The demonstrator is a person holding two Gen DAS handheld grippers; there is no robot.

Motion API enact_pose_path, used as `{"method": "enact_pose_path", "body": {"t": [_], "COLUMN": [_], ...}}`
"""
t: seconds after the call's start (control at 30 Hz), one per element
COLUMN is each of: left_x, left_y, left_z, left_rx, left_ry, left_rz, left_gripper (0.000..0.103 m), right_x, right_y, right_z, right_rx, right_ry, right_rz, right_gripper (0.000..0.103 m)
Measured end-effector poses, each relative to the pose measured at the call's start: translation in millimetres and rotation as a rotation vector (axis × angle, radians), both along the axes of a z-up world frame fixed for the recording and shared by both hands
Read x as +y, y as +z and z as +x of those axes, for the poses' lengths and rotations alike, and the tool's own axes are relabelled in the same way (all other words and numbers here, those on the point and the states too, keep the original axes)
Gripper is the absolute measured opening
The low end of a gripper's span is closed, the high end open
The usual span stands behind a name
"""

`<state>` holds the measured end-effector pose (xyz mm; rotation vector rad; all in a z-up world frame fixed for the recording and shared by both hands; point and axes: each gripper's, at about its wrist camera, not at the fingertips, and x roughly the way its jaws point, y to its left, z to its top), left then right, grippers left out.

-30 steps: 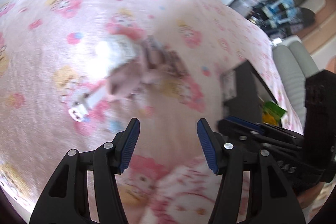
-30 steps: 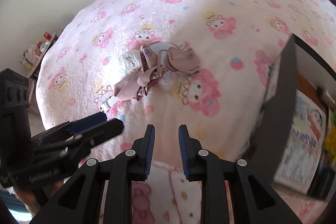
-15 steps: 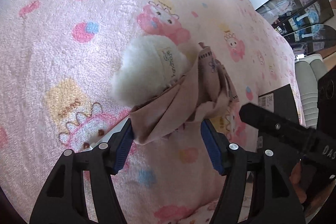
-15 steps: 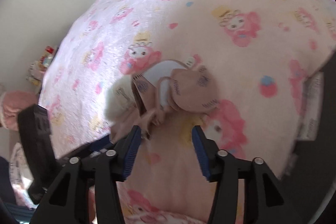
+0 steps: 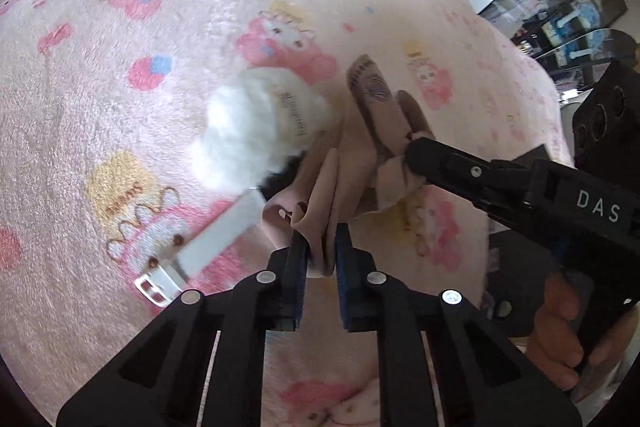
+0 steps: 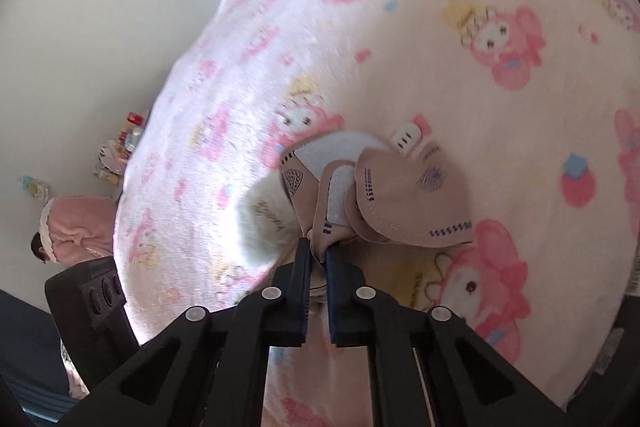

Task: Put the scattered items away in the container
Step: 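Grasp the pink fabric with the left gripper while the right gripper grasps the pink mask, then lift the pink fabric items with both grippers toward the shoebox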

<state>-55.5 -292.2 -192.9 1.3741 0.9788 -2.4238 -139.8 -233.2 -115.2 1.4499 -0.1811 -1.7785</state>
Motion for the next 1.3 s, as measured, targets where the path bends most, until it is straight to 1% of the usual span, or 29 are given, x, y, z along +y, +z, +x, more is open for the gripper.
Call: {"method": "enact_pose_path", "body": {"t": [0.1,0.17,0.2,0.27,0.4,0.57,0.63,0.73,0.8,0.87,0.9,0.97,1.03,1.13,1.2,1.27,1.3], "left_x": [8,16,20,35,65,132,157,204,237,272,294,324,353,381,389,389,388], "left_y": [18,32,39,54,81,119,127,133,130,121,113,98,81,55,42,36,37], "left_z": [8,15,12,11,16,22,25,25,21,15,10,5,2,-5,-11,-14,-14], "left_rx": [0.043,0.080,0.092,0.113,0.137,0.173,0.182,0.177,0.154,0.119,0.089,0.035,-0.019,-0.094,-0.134,-0.156,-0.155], "left_ry": [-0.012,-0.036,-0.049,-0.089,-0.158,-0.279,-0.335,-0.430,-0.489,-0.558,-0.612,-0.671,-0.719,-0.756,-0.754,-0.741,-0.736], "left_rz": [0.006,0.025,0.030,0.033,0.027,0.007,0.018,0.032,0.026,0.031,0.035,0.023,-0.008,-0.052,-0.085,-0.080,-0.068], "left_gripper": [0.010,0.010,0.010,0.010,0.010,0.010,0.010,0.010,0.010,0.010,0.010,0.010,0.010,0.011,0.012,0.014,0.018], "right_x": [9,22,28,43,77,134,159,208,243,280,295,331,361,394,412,428,434], "right_y": [27,43,52,71,97,123,128,133,129,119,112,92,69,37,14,-3,-9], "right_z": [12,18,24,35,62,97,110,128,136,144,146,153,157,155,148,143,142], "right_rx": [0.046,0.071,0.085,0.109,0.144,0.165,0.169,0.199,0.197,0.197,0.190,0.157,0.130,0.086,0.042,-0.003,-0.021], "right_ry": [0.003,0.010,0.009,0.001,-0.030,-0.053,-0.066,-0.127,-0.179,-0.233,-0.259,-0.298,-0.346,-0.430,-0.498,-0.569,-0.588], "right_rz": [-0.042,-0.069,-0.083,-0.115,-0.162,-0.238,-0.264,-0.257,-0.249,-0.216,-0.202,-0.184,-0.146,-0.092,-0.060,-0.029,-0.028], "right_gripper": [0.005,0.005,0.005,0.005,0.005,0.005,0.005,0.005,0.005,0.005,0.005,0.005,0.005,0.005,0.006,0.007,0.007]}}
